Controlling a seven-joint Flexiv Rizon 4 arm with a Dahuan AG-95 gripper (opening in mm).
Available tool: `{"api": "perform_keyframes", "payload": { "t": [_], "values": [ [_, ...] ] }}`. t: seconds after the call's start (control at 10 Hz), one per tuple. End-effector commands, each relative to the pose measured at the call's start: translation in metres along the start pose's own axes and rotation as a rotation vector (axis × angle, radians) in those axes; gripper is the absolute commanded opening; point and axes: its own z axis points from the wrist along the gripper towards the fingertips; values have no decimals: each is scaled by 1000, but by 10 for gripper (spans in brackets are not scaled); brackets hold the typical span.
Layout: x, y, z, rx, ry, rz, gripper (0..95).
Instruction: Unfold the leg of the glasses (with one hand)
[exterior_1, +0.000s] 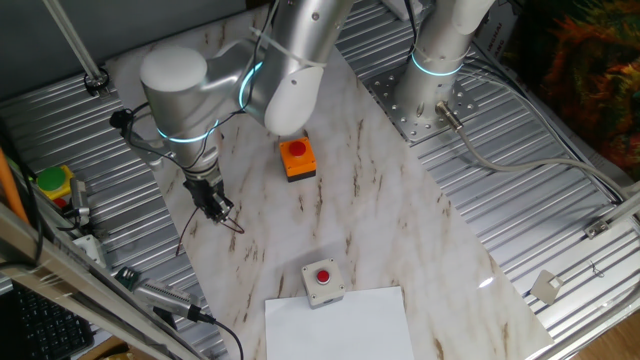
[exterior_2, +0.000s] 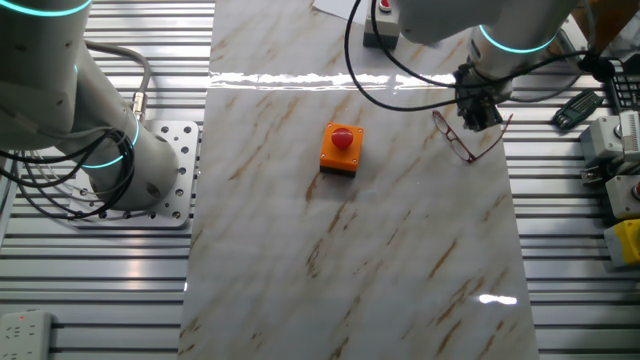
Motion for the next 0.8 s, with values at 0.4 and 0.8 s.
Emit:
{"api": "perform_keyframes", "payload": {
  "t": [0.4, 0.8],
  "values": [
    [2, -5, 7, 6, -9, -2, 190],
    [3, -8, 11, 7, -17, -1, 190]
  ]
}}
